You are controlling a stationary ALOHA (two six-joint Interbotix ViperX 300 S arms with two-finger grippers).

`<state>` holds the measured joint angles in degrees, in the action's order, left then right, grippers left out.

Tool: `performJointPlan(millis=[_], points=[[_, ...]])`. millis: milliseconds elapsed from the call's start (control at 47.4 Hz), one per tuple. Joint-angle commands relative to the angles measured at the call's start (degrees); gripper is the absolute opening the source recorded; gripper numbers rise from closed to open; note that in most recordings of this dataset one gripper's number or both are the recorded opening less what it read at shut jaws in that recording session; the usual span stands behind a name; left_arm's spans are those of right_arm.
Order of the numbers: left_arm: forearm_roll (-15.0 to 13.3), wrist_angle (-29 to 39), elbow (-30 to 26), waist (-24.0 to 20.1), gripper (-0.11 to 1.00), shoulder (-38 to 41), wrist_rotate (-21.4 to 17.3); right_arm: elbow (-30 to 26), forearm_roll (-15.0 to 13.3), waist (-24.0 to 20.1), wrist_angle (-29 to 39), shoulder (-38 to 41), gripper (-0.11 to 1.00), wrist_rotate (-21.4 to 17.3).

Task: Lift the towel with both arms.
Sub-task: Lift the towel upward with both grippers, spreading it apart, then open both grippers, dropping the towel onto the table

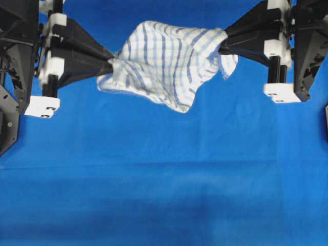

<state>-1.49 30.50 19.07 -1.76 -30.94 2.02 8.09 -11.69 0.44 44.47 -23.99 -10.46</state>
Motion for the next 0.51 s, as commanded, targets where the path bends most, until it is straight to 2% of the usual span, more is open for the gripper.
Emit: performJointPlan(millis=[0, 148, 232, 485], points=[[0.09, -0.53, -0.97, -0.09, 0.24, -0.44, 0.00, -1.23, -0.18, -0.09, -0.62, -0.44, 0.06, 0.09], [0.00, -0.62, -0.79, -0.09, 0.68, -0.62, 0.00, -0.97, -0.97, -0.18, -0.35, -0.44, 0.50, -0.18], [0.09, -0.44, -0.53, -0.09, 0.88, -0.53, 0.00, -0.70, -1.85, -0.18, -0.26, -0.44, 0.68, -0.62], [0.09, -1.41, 2.99, -0.09, 0.88, 0.09, 0.18, 2.02, -1.85, -0.09, -0.09, -0.35, 0.68, -1.32]])
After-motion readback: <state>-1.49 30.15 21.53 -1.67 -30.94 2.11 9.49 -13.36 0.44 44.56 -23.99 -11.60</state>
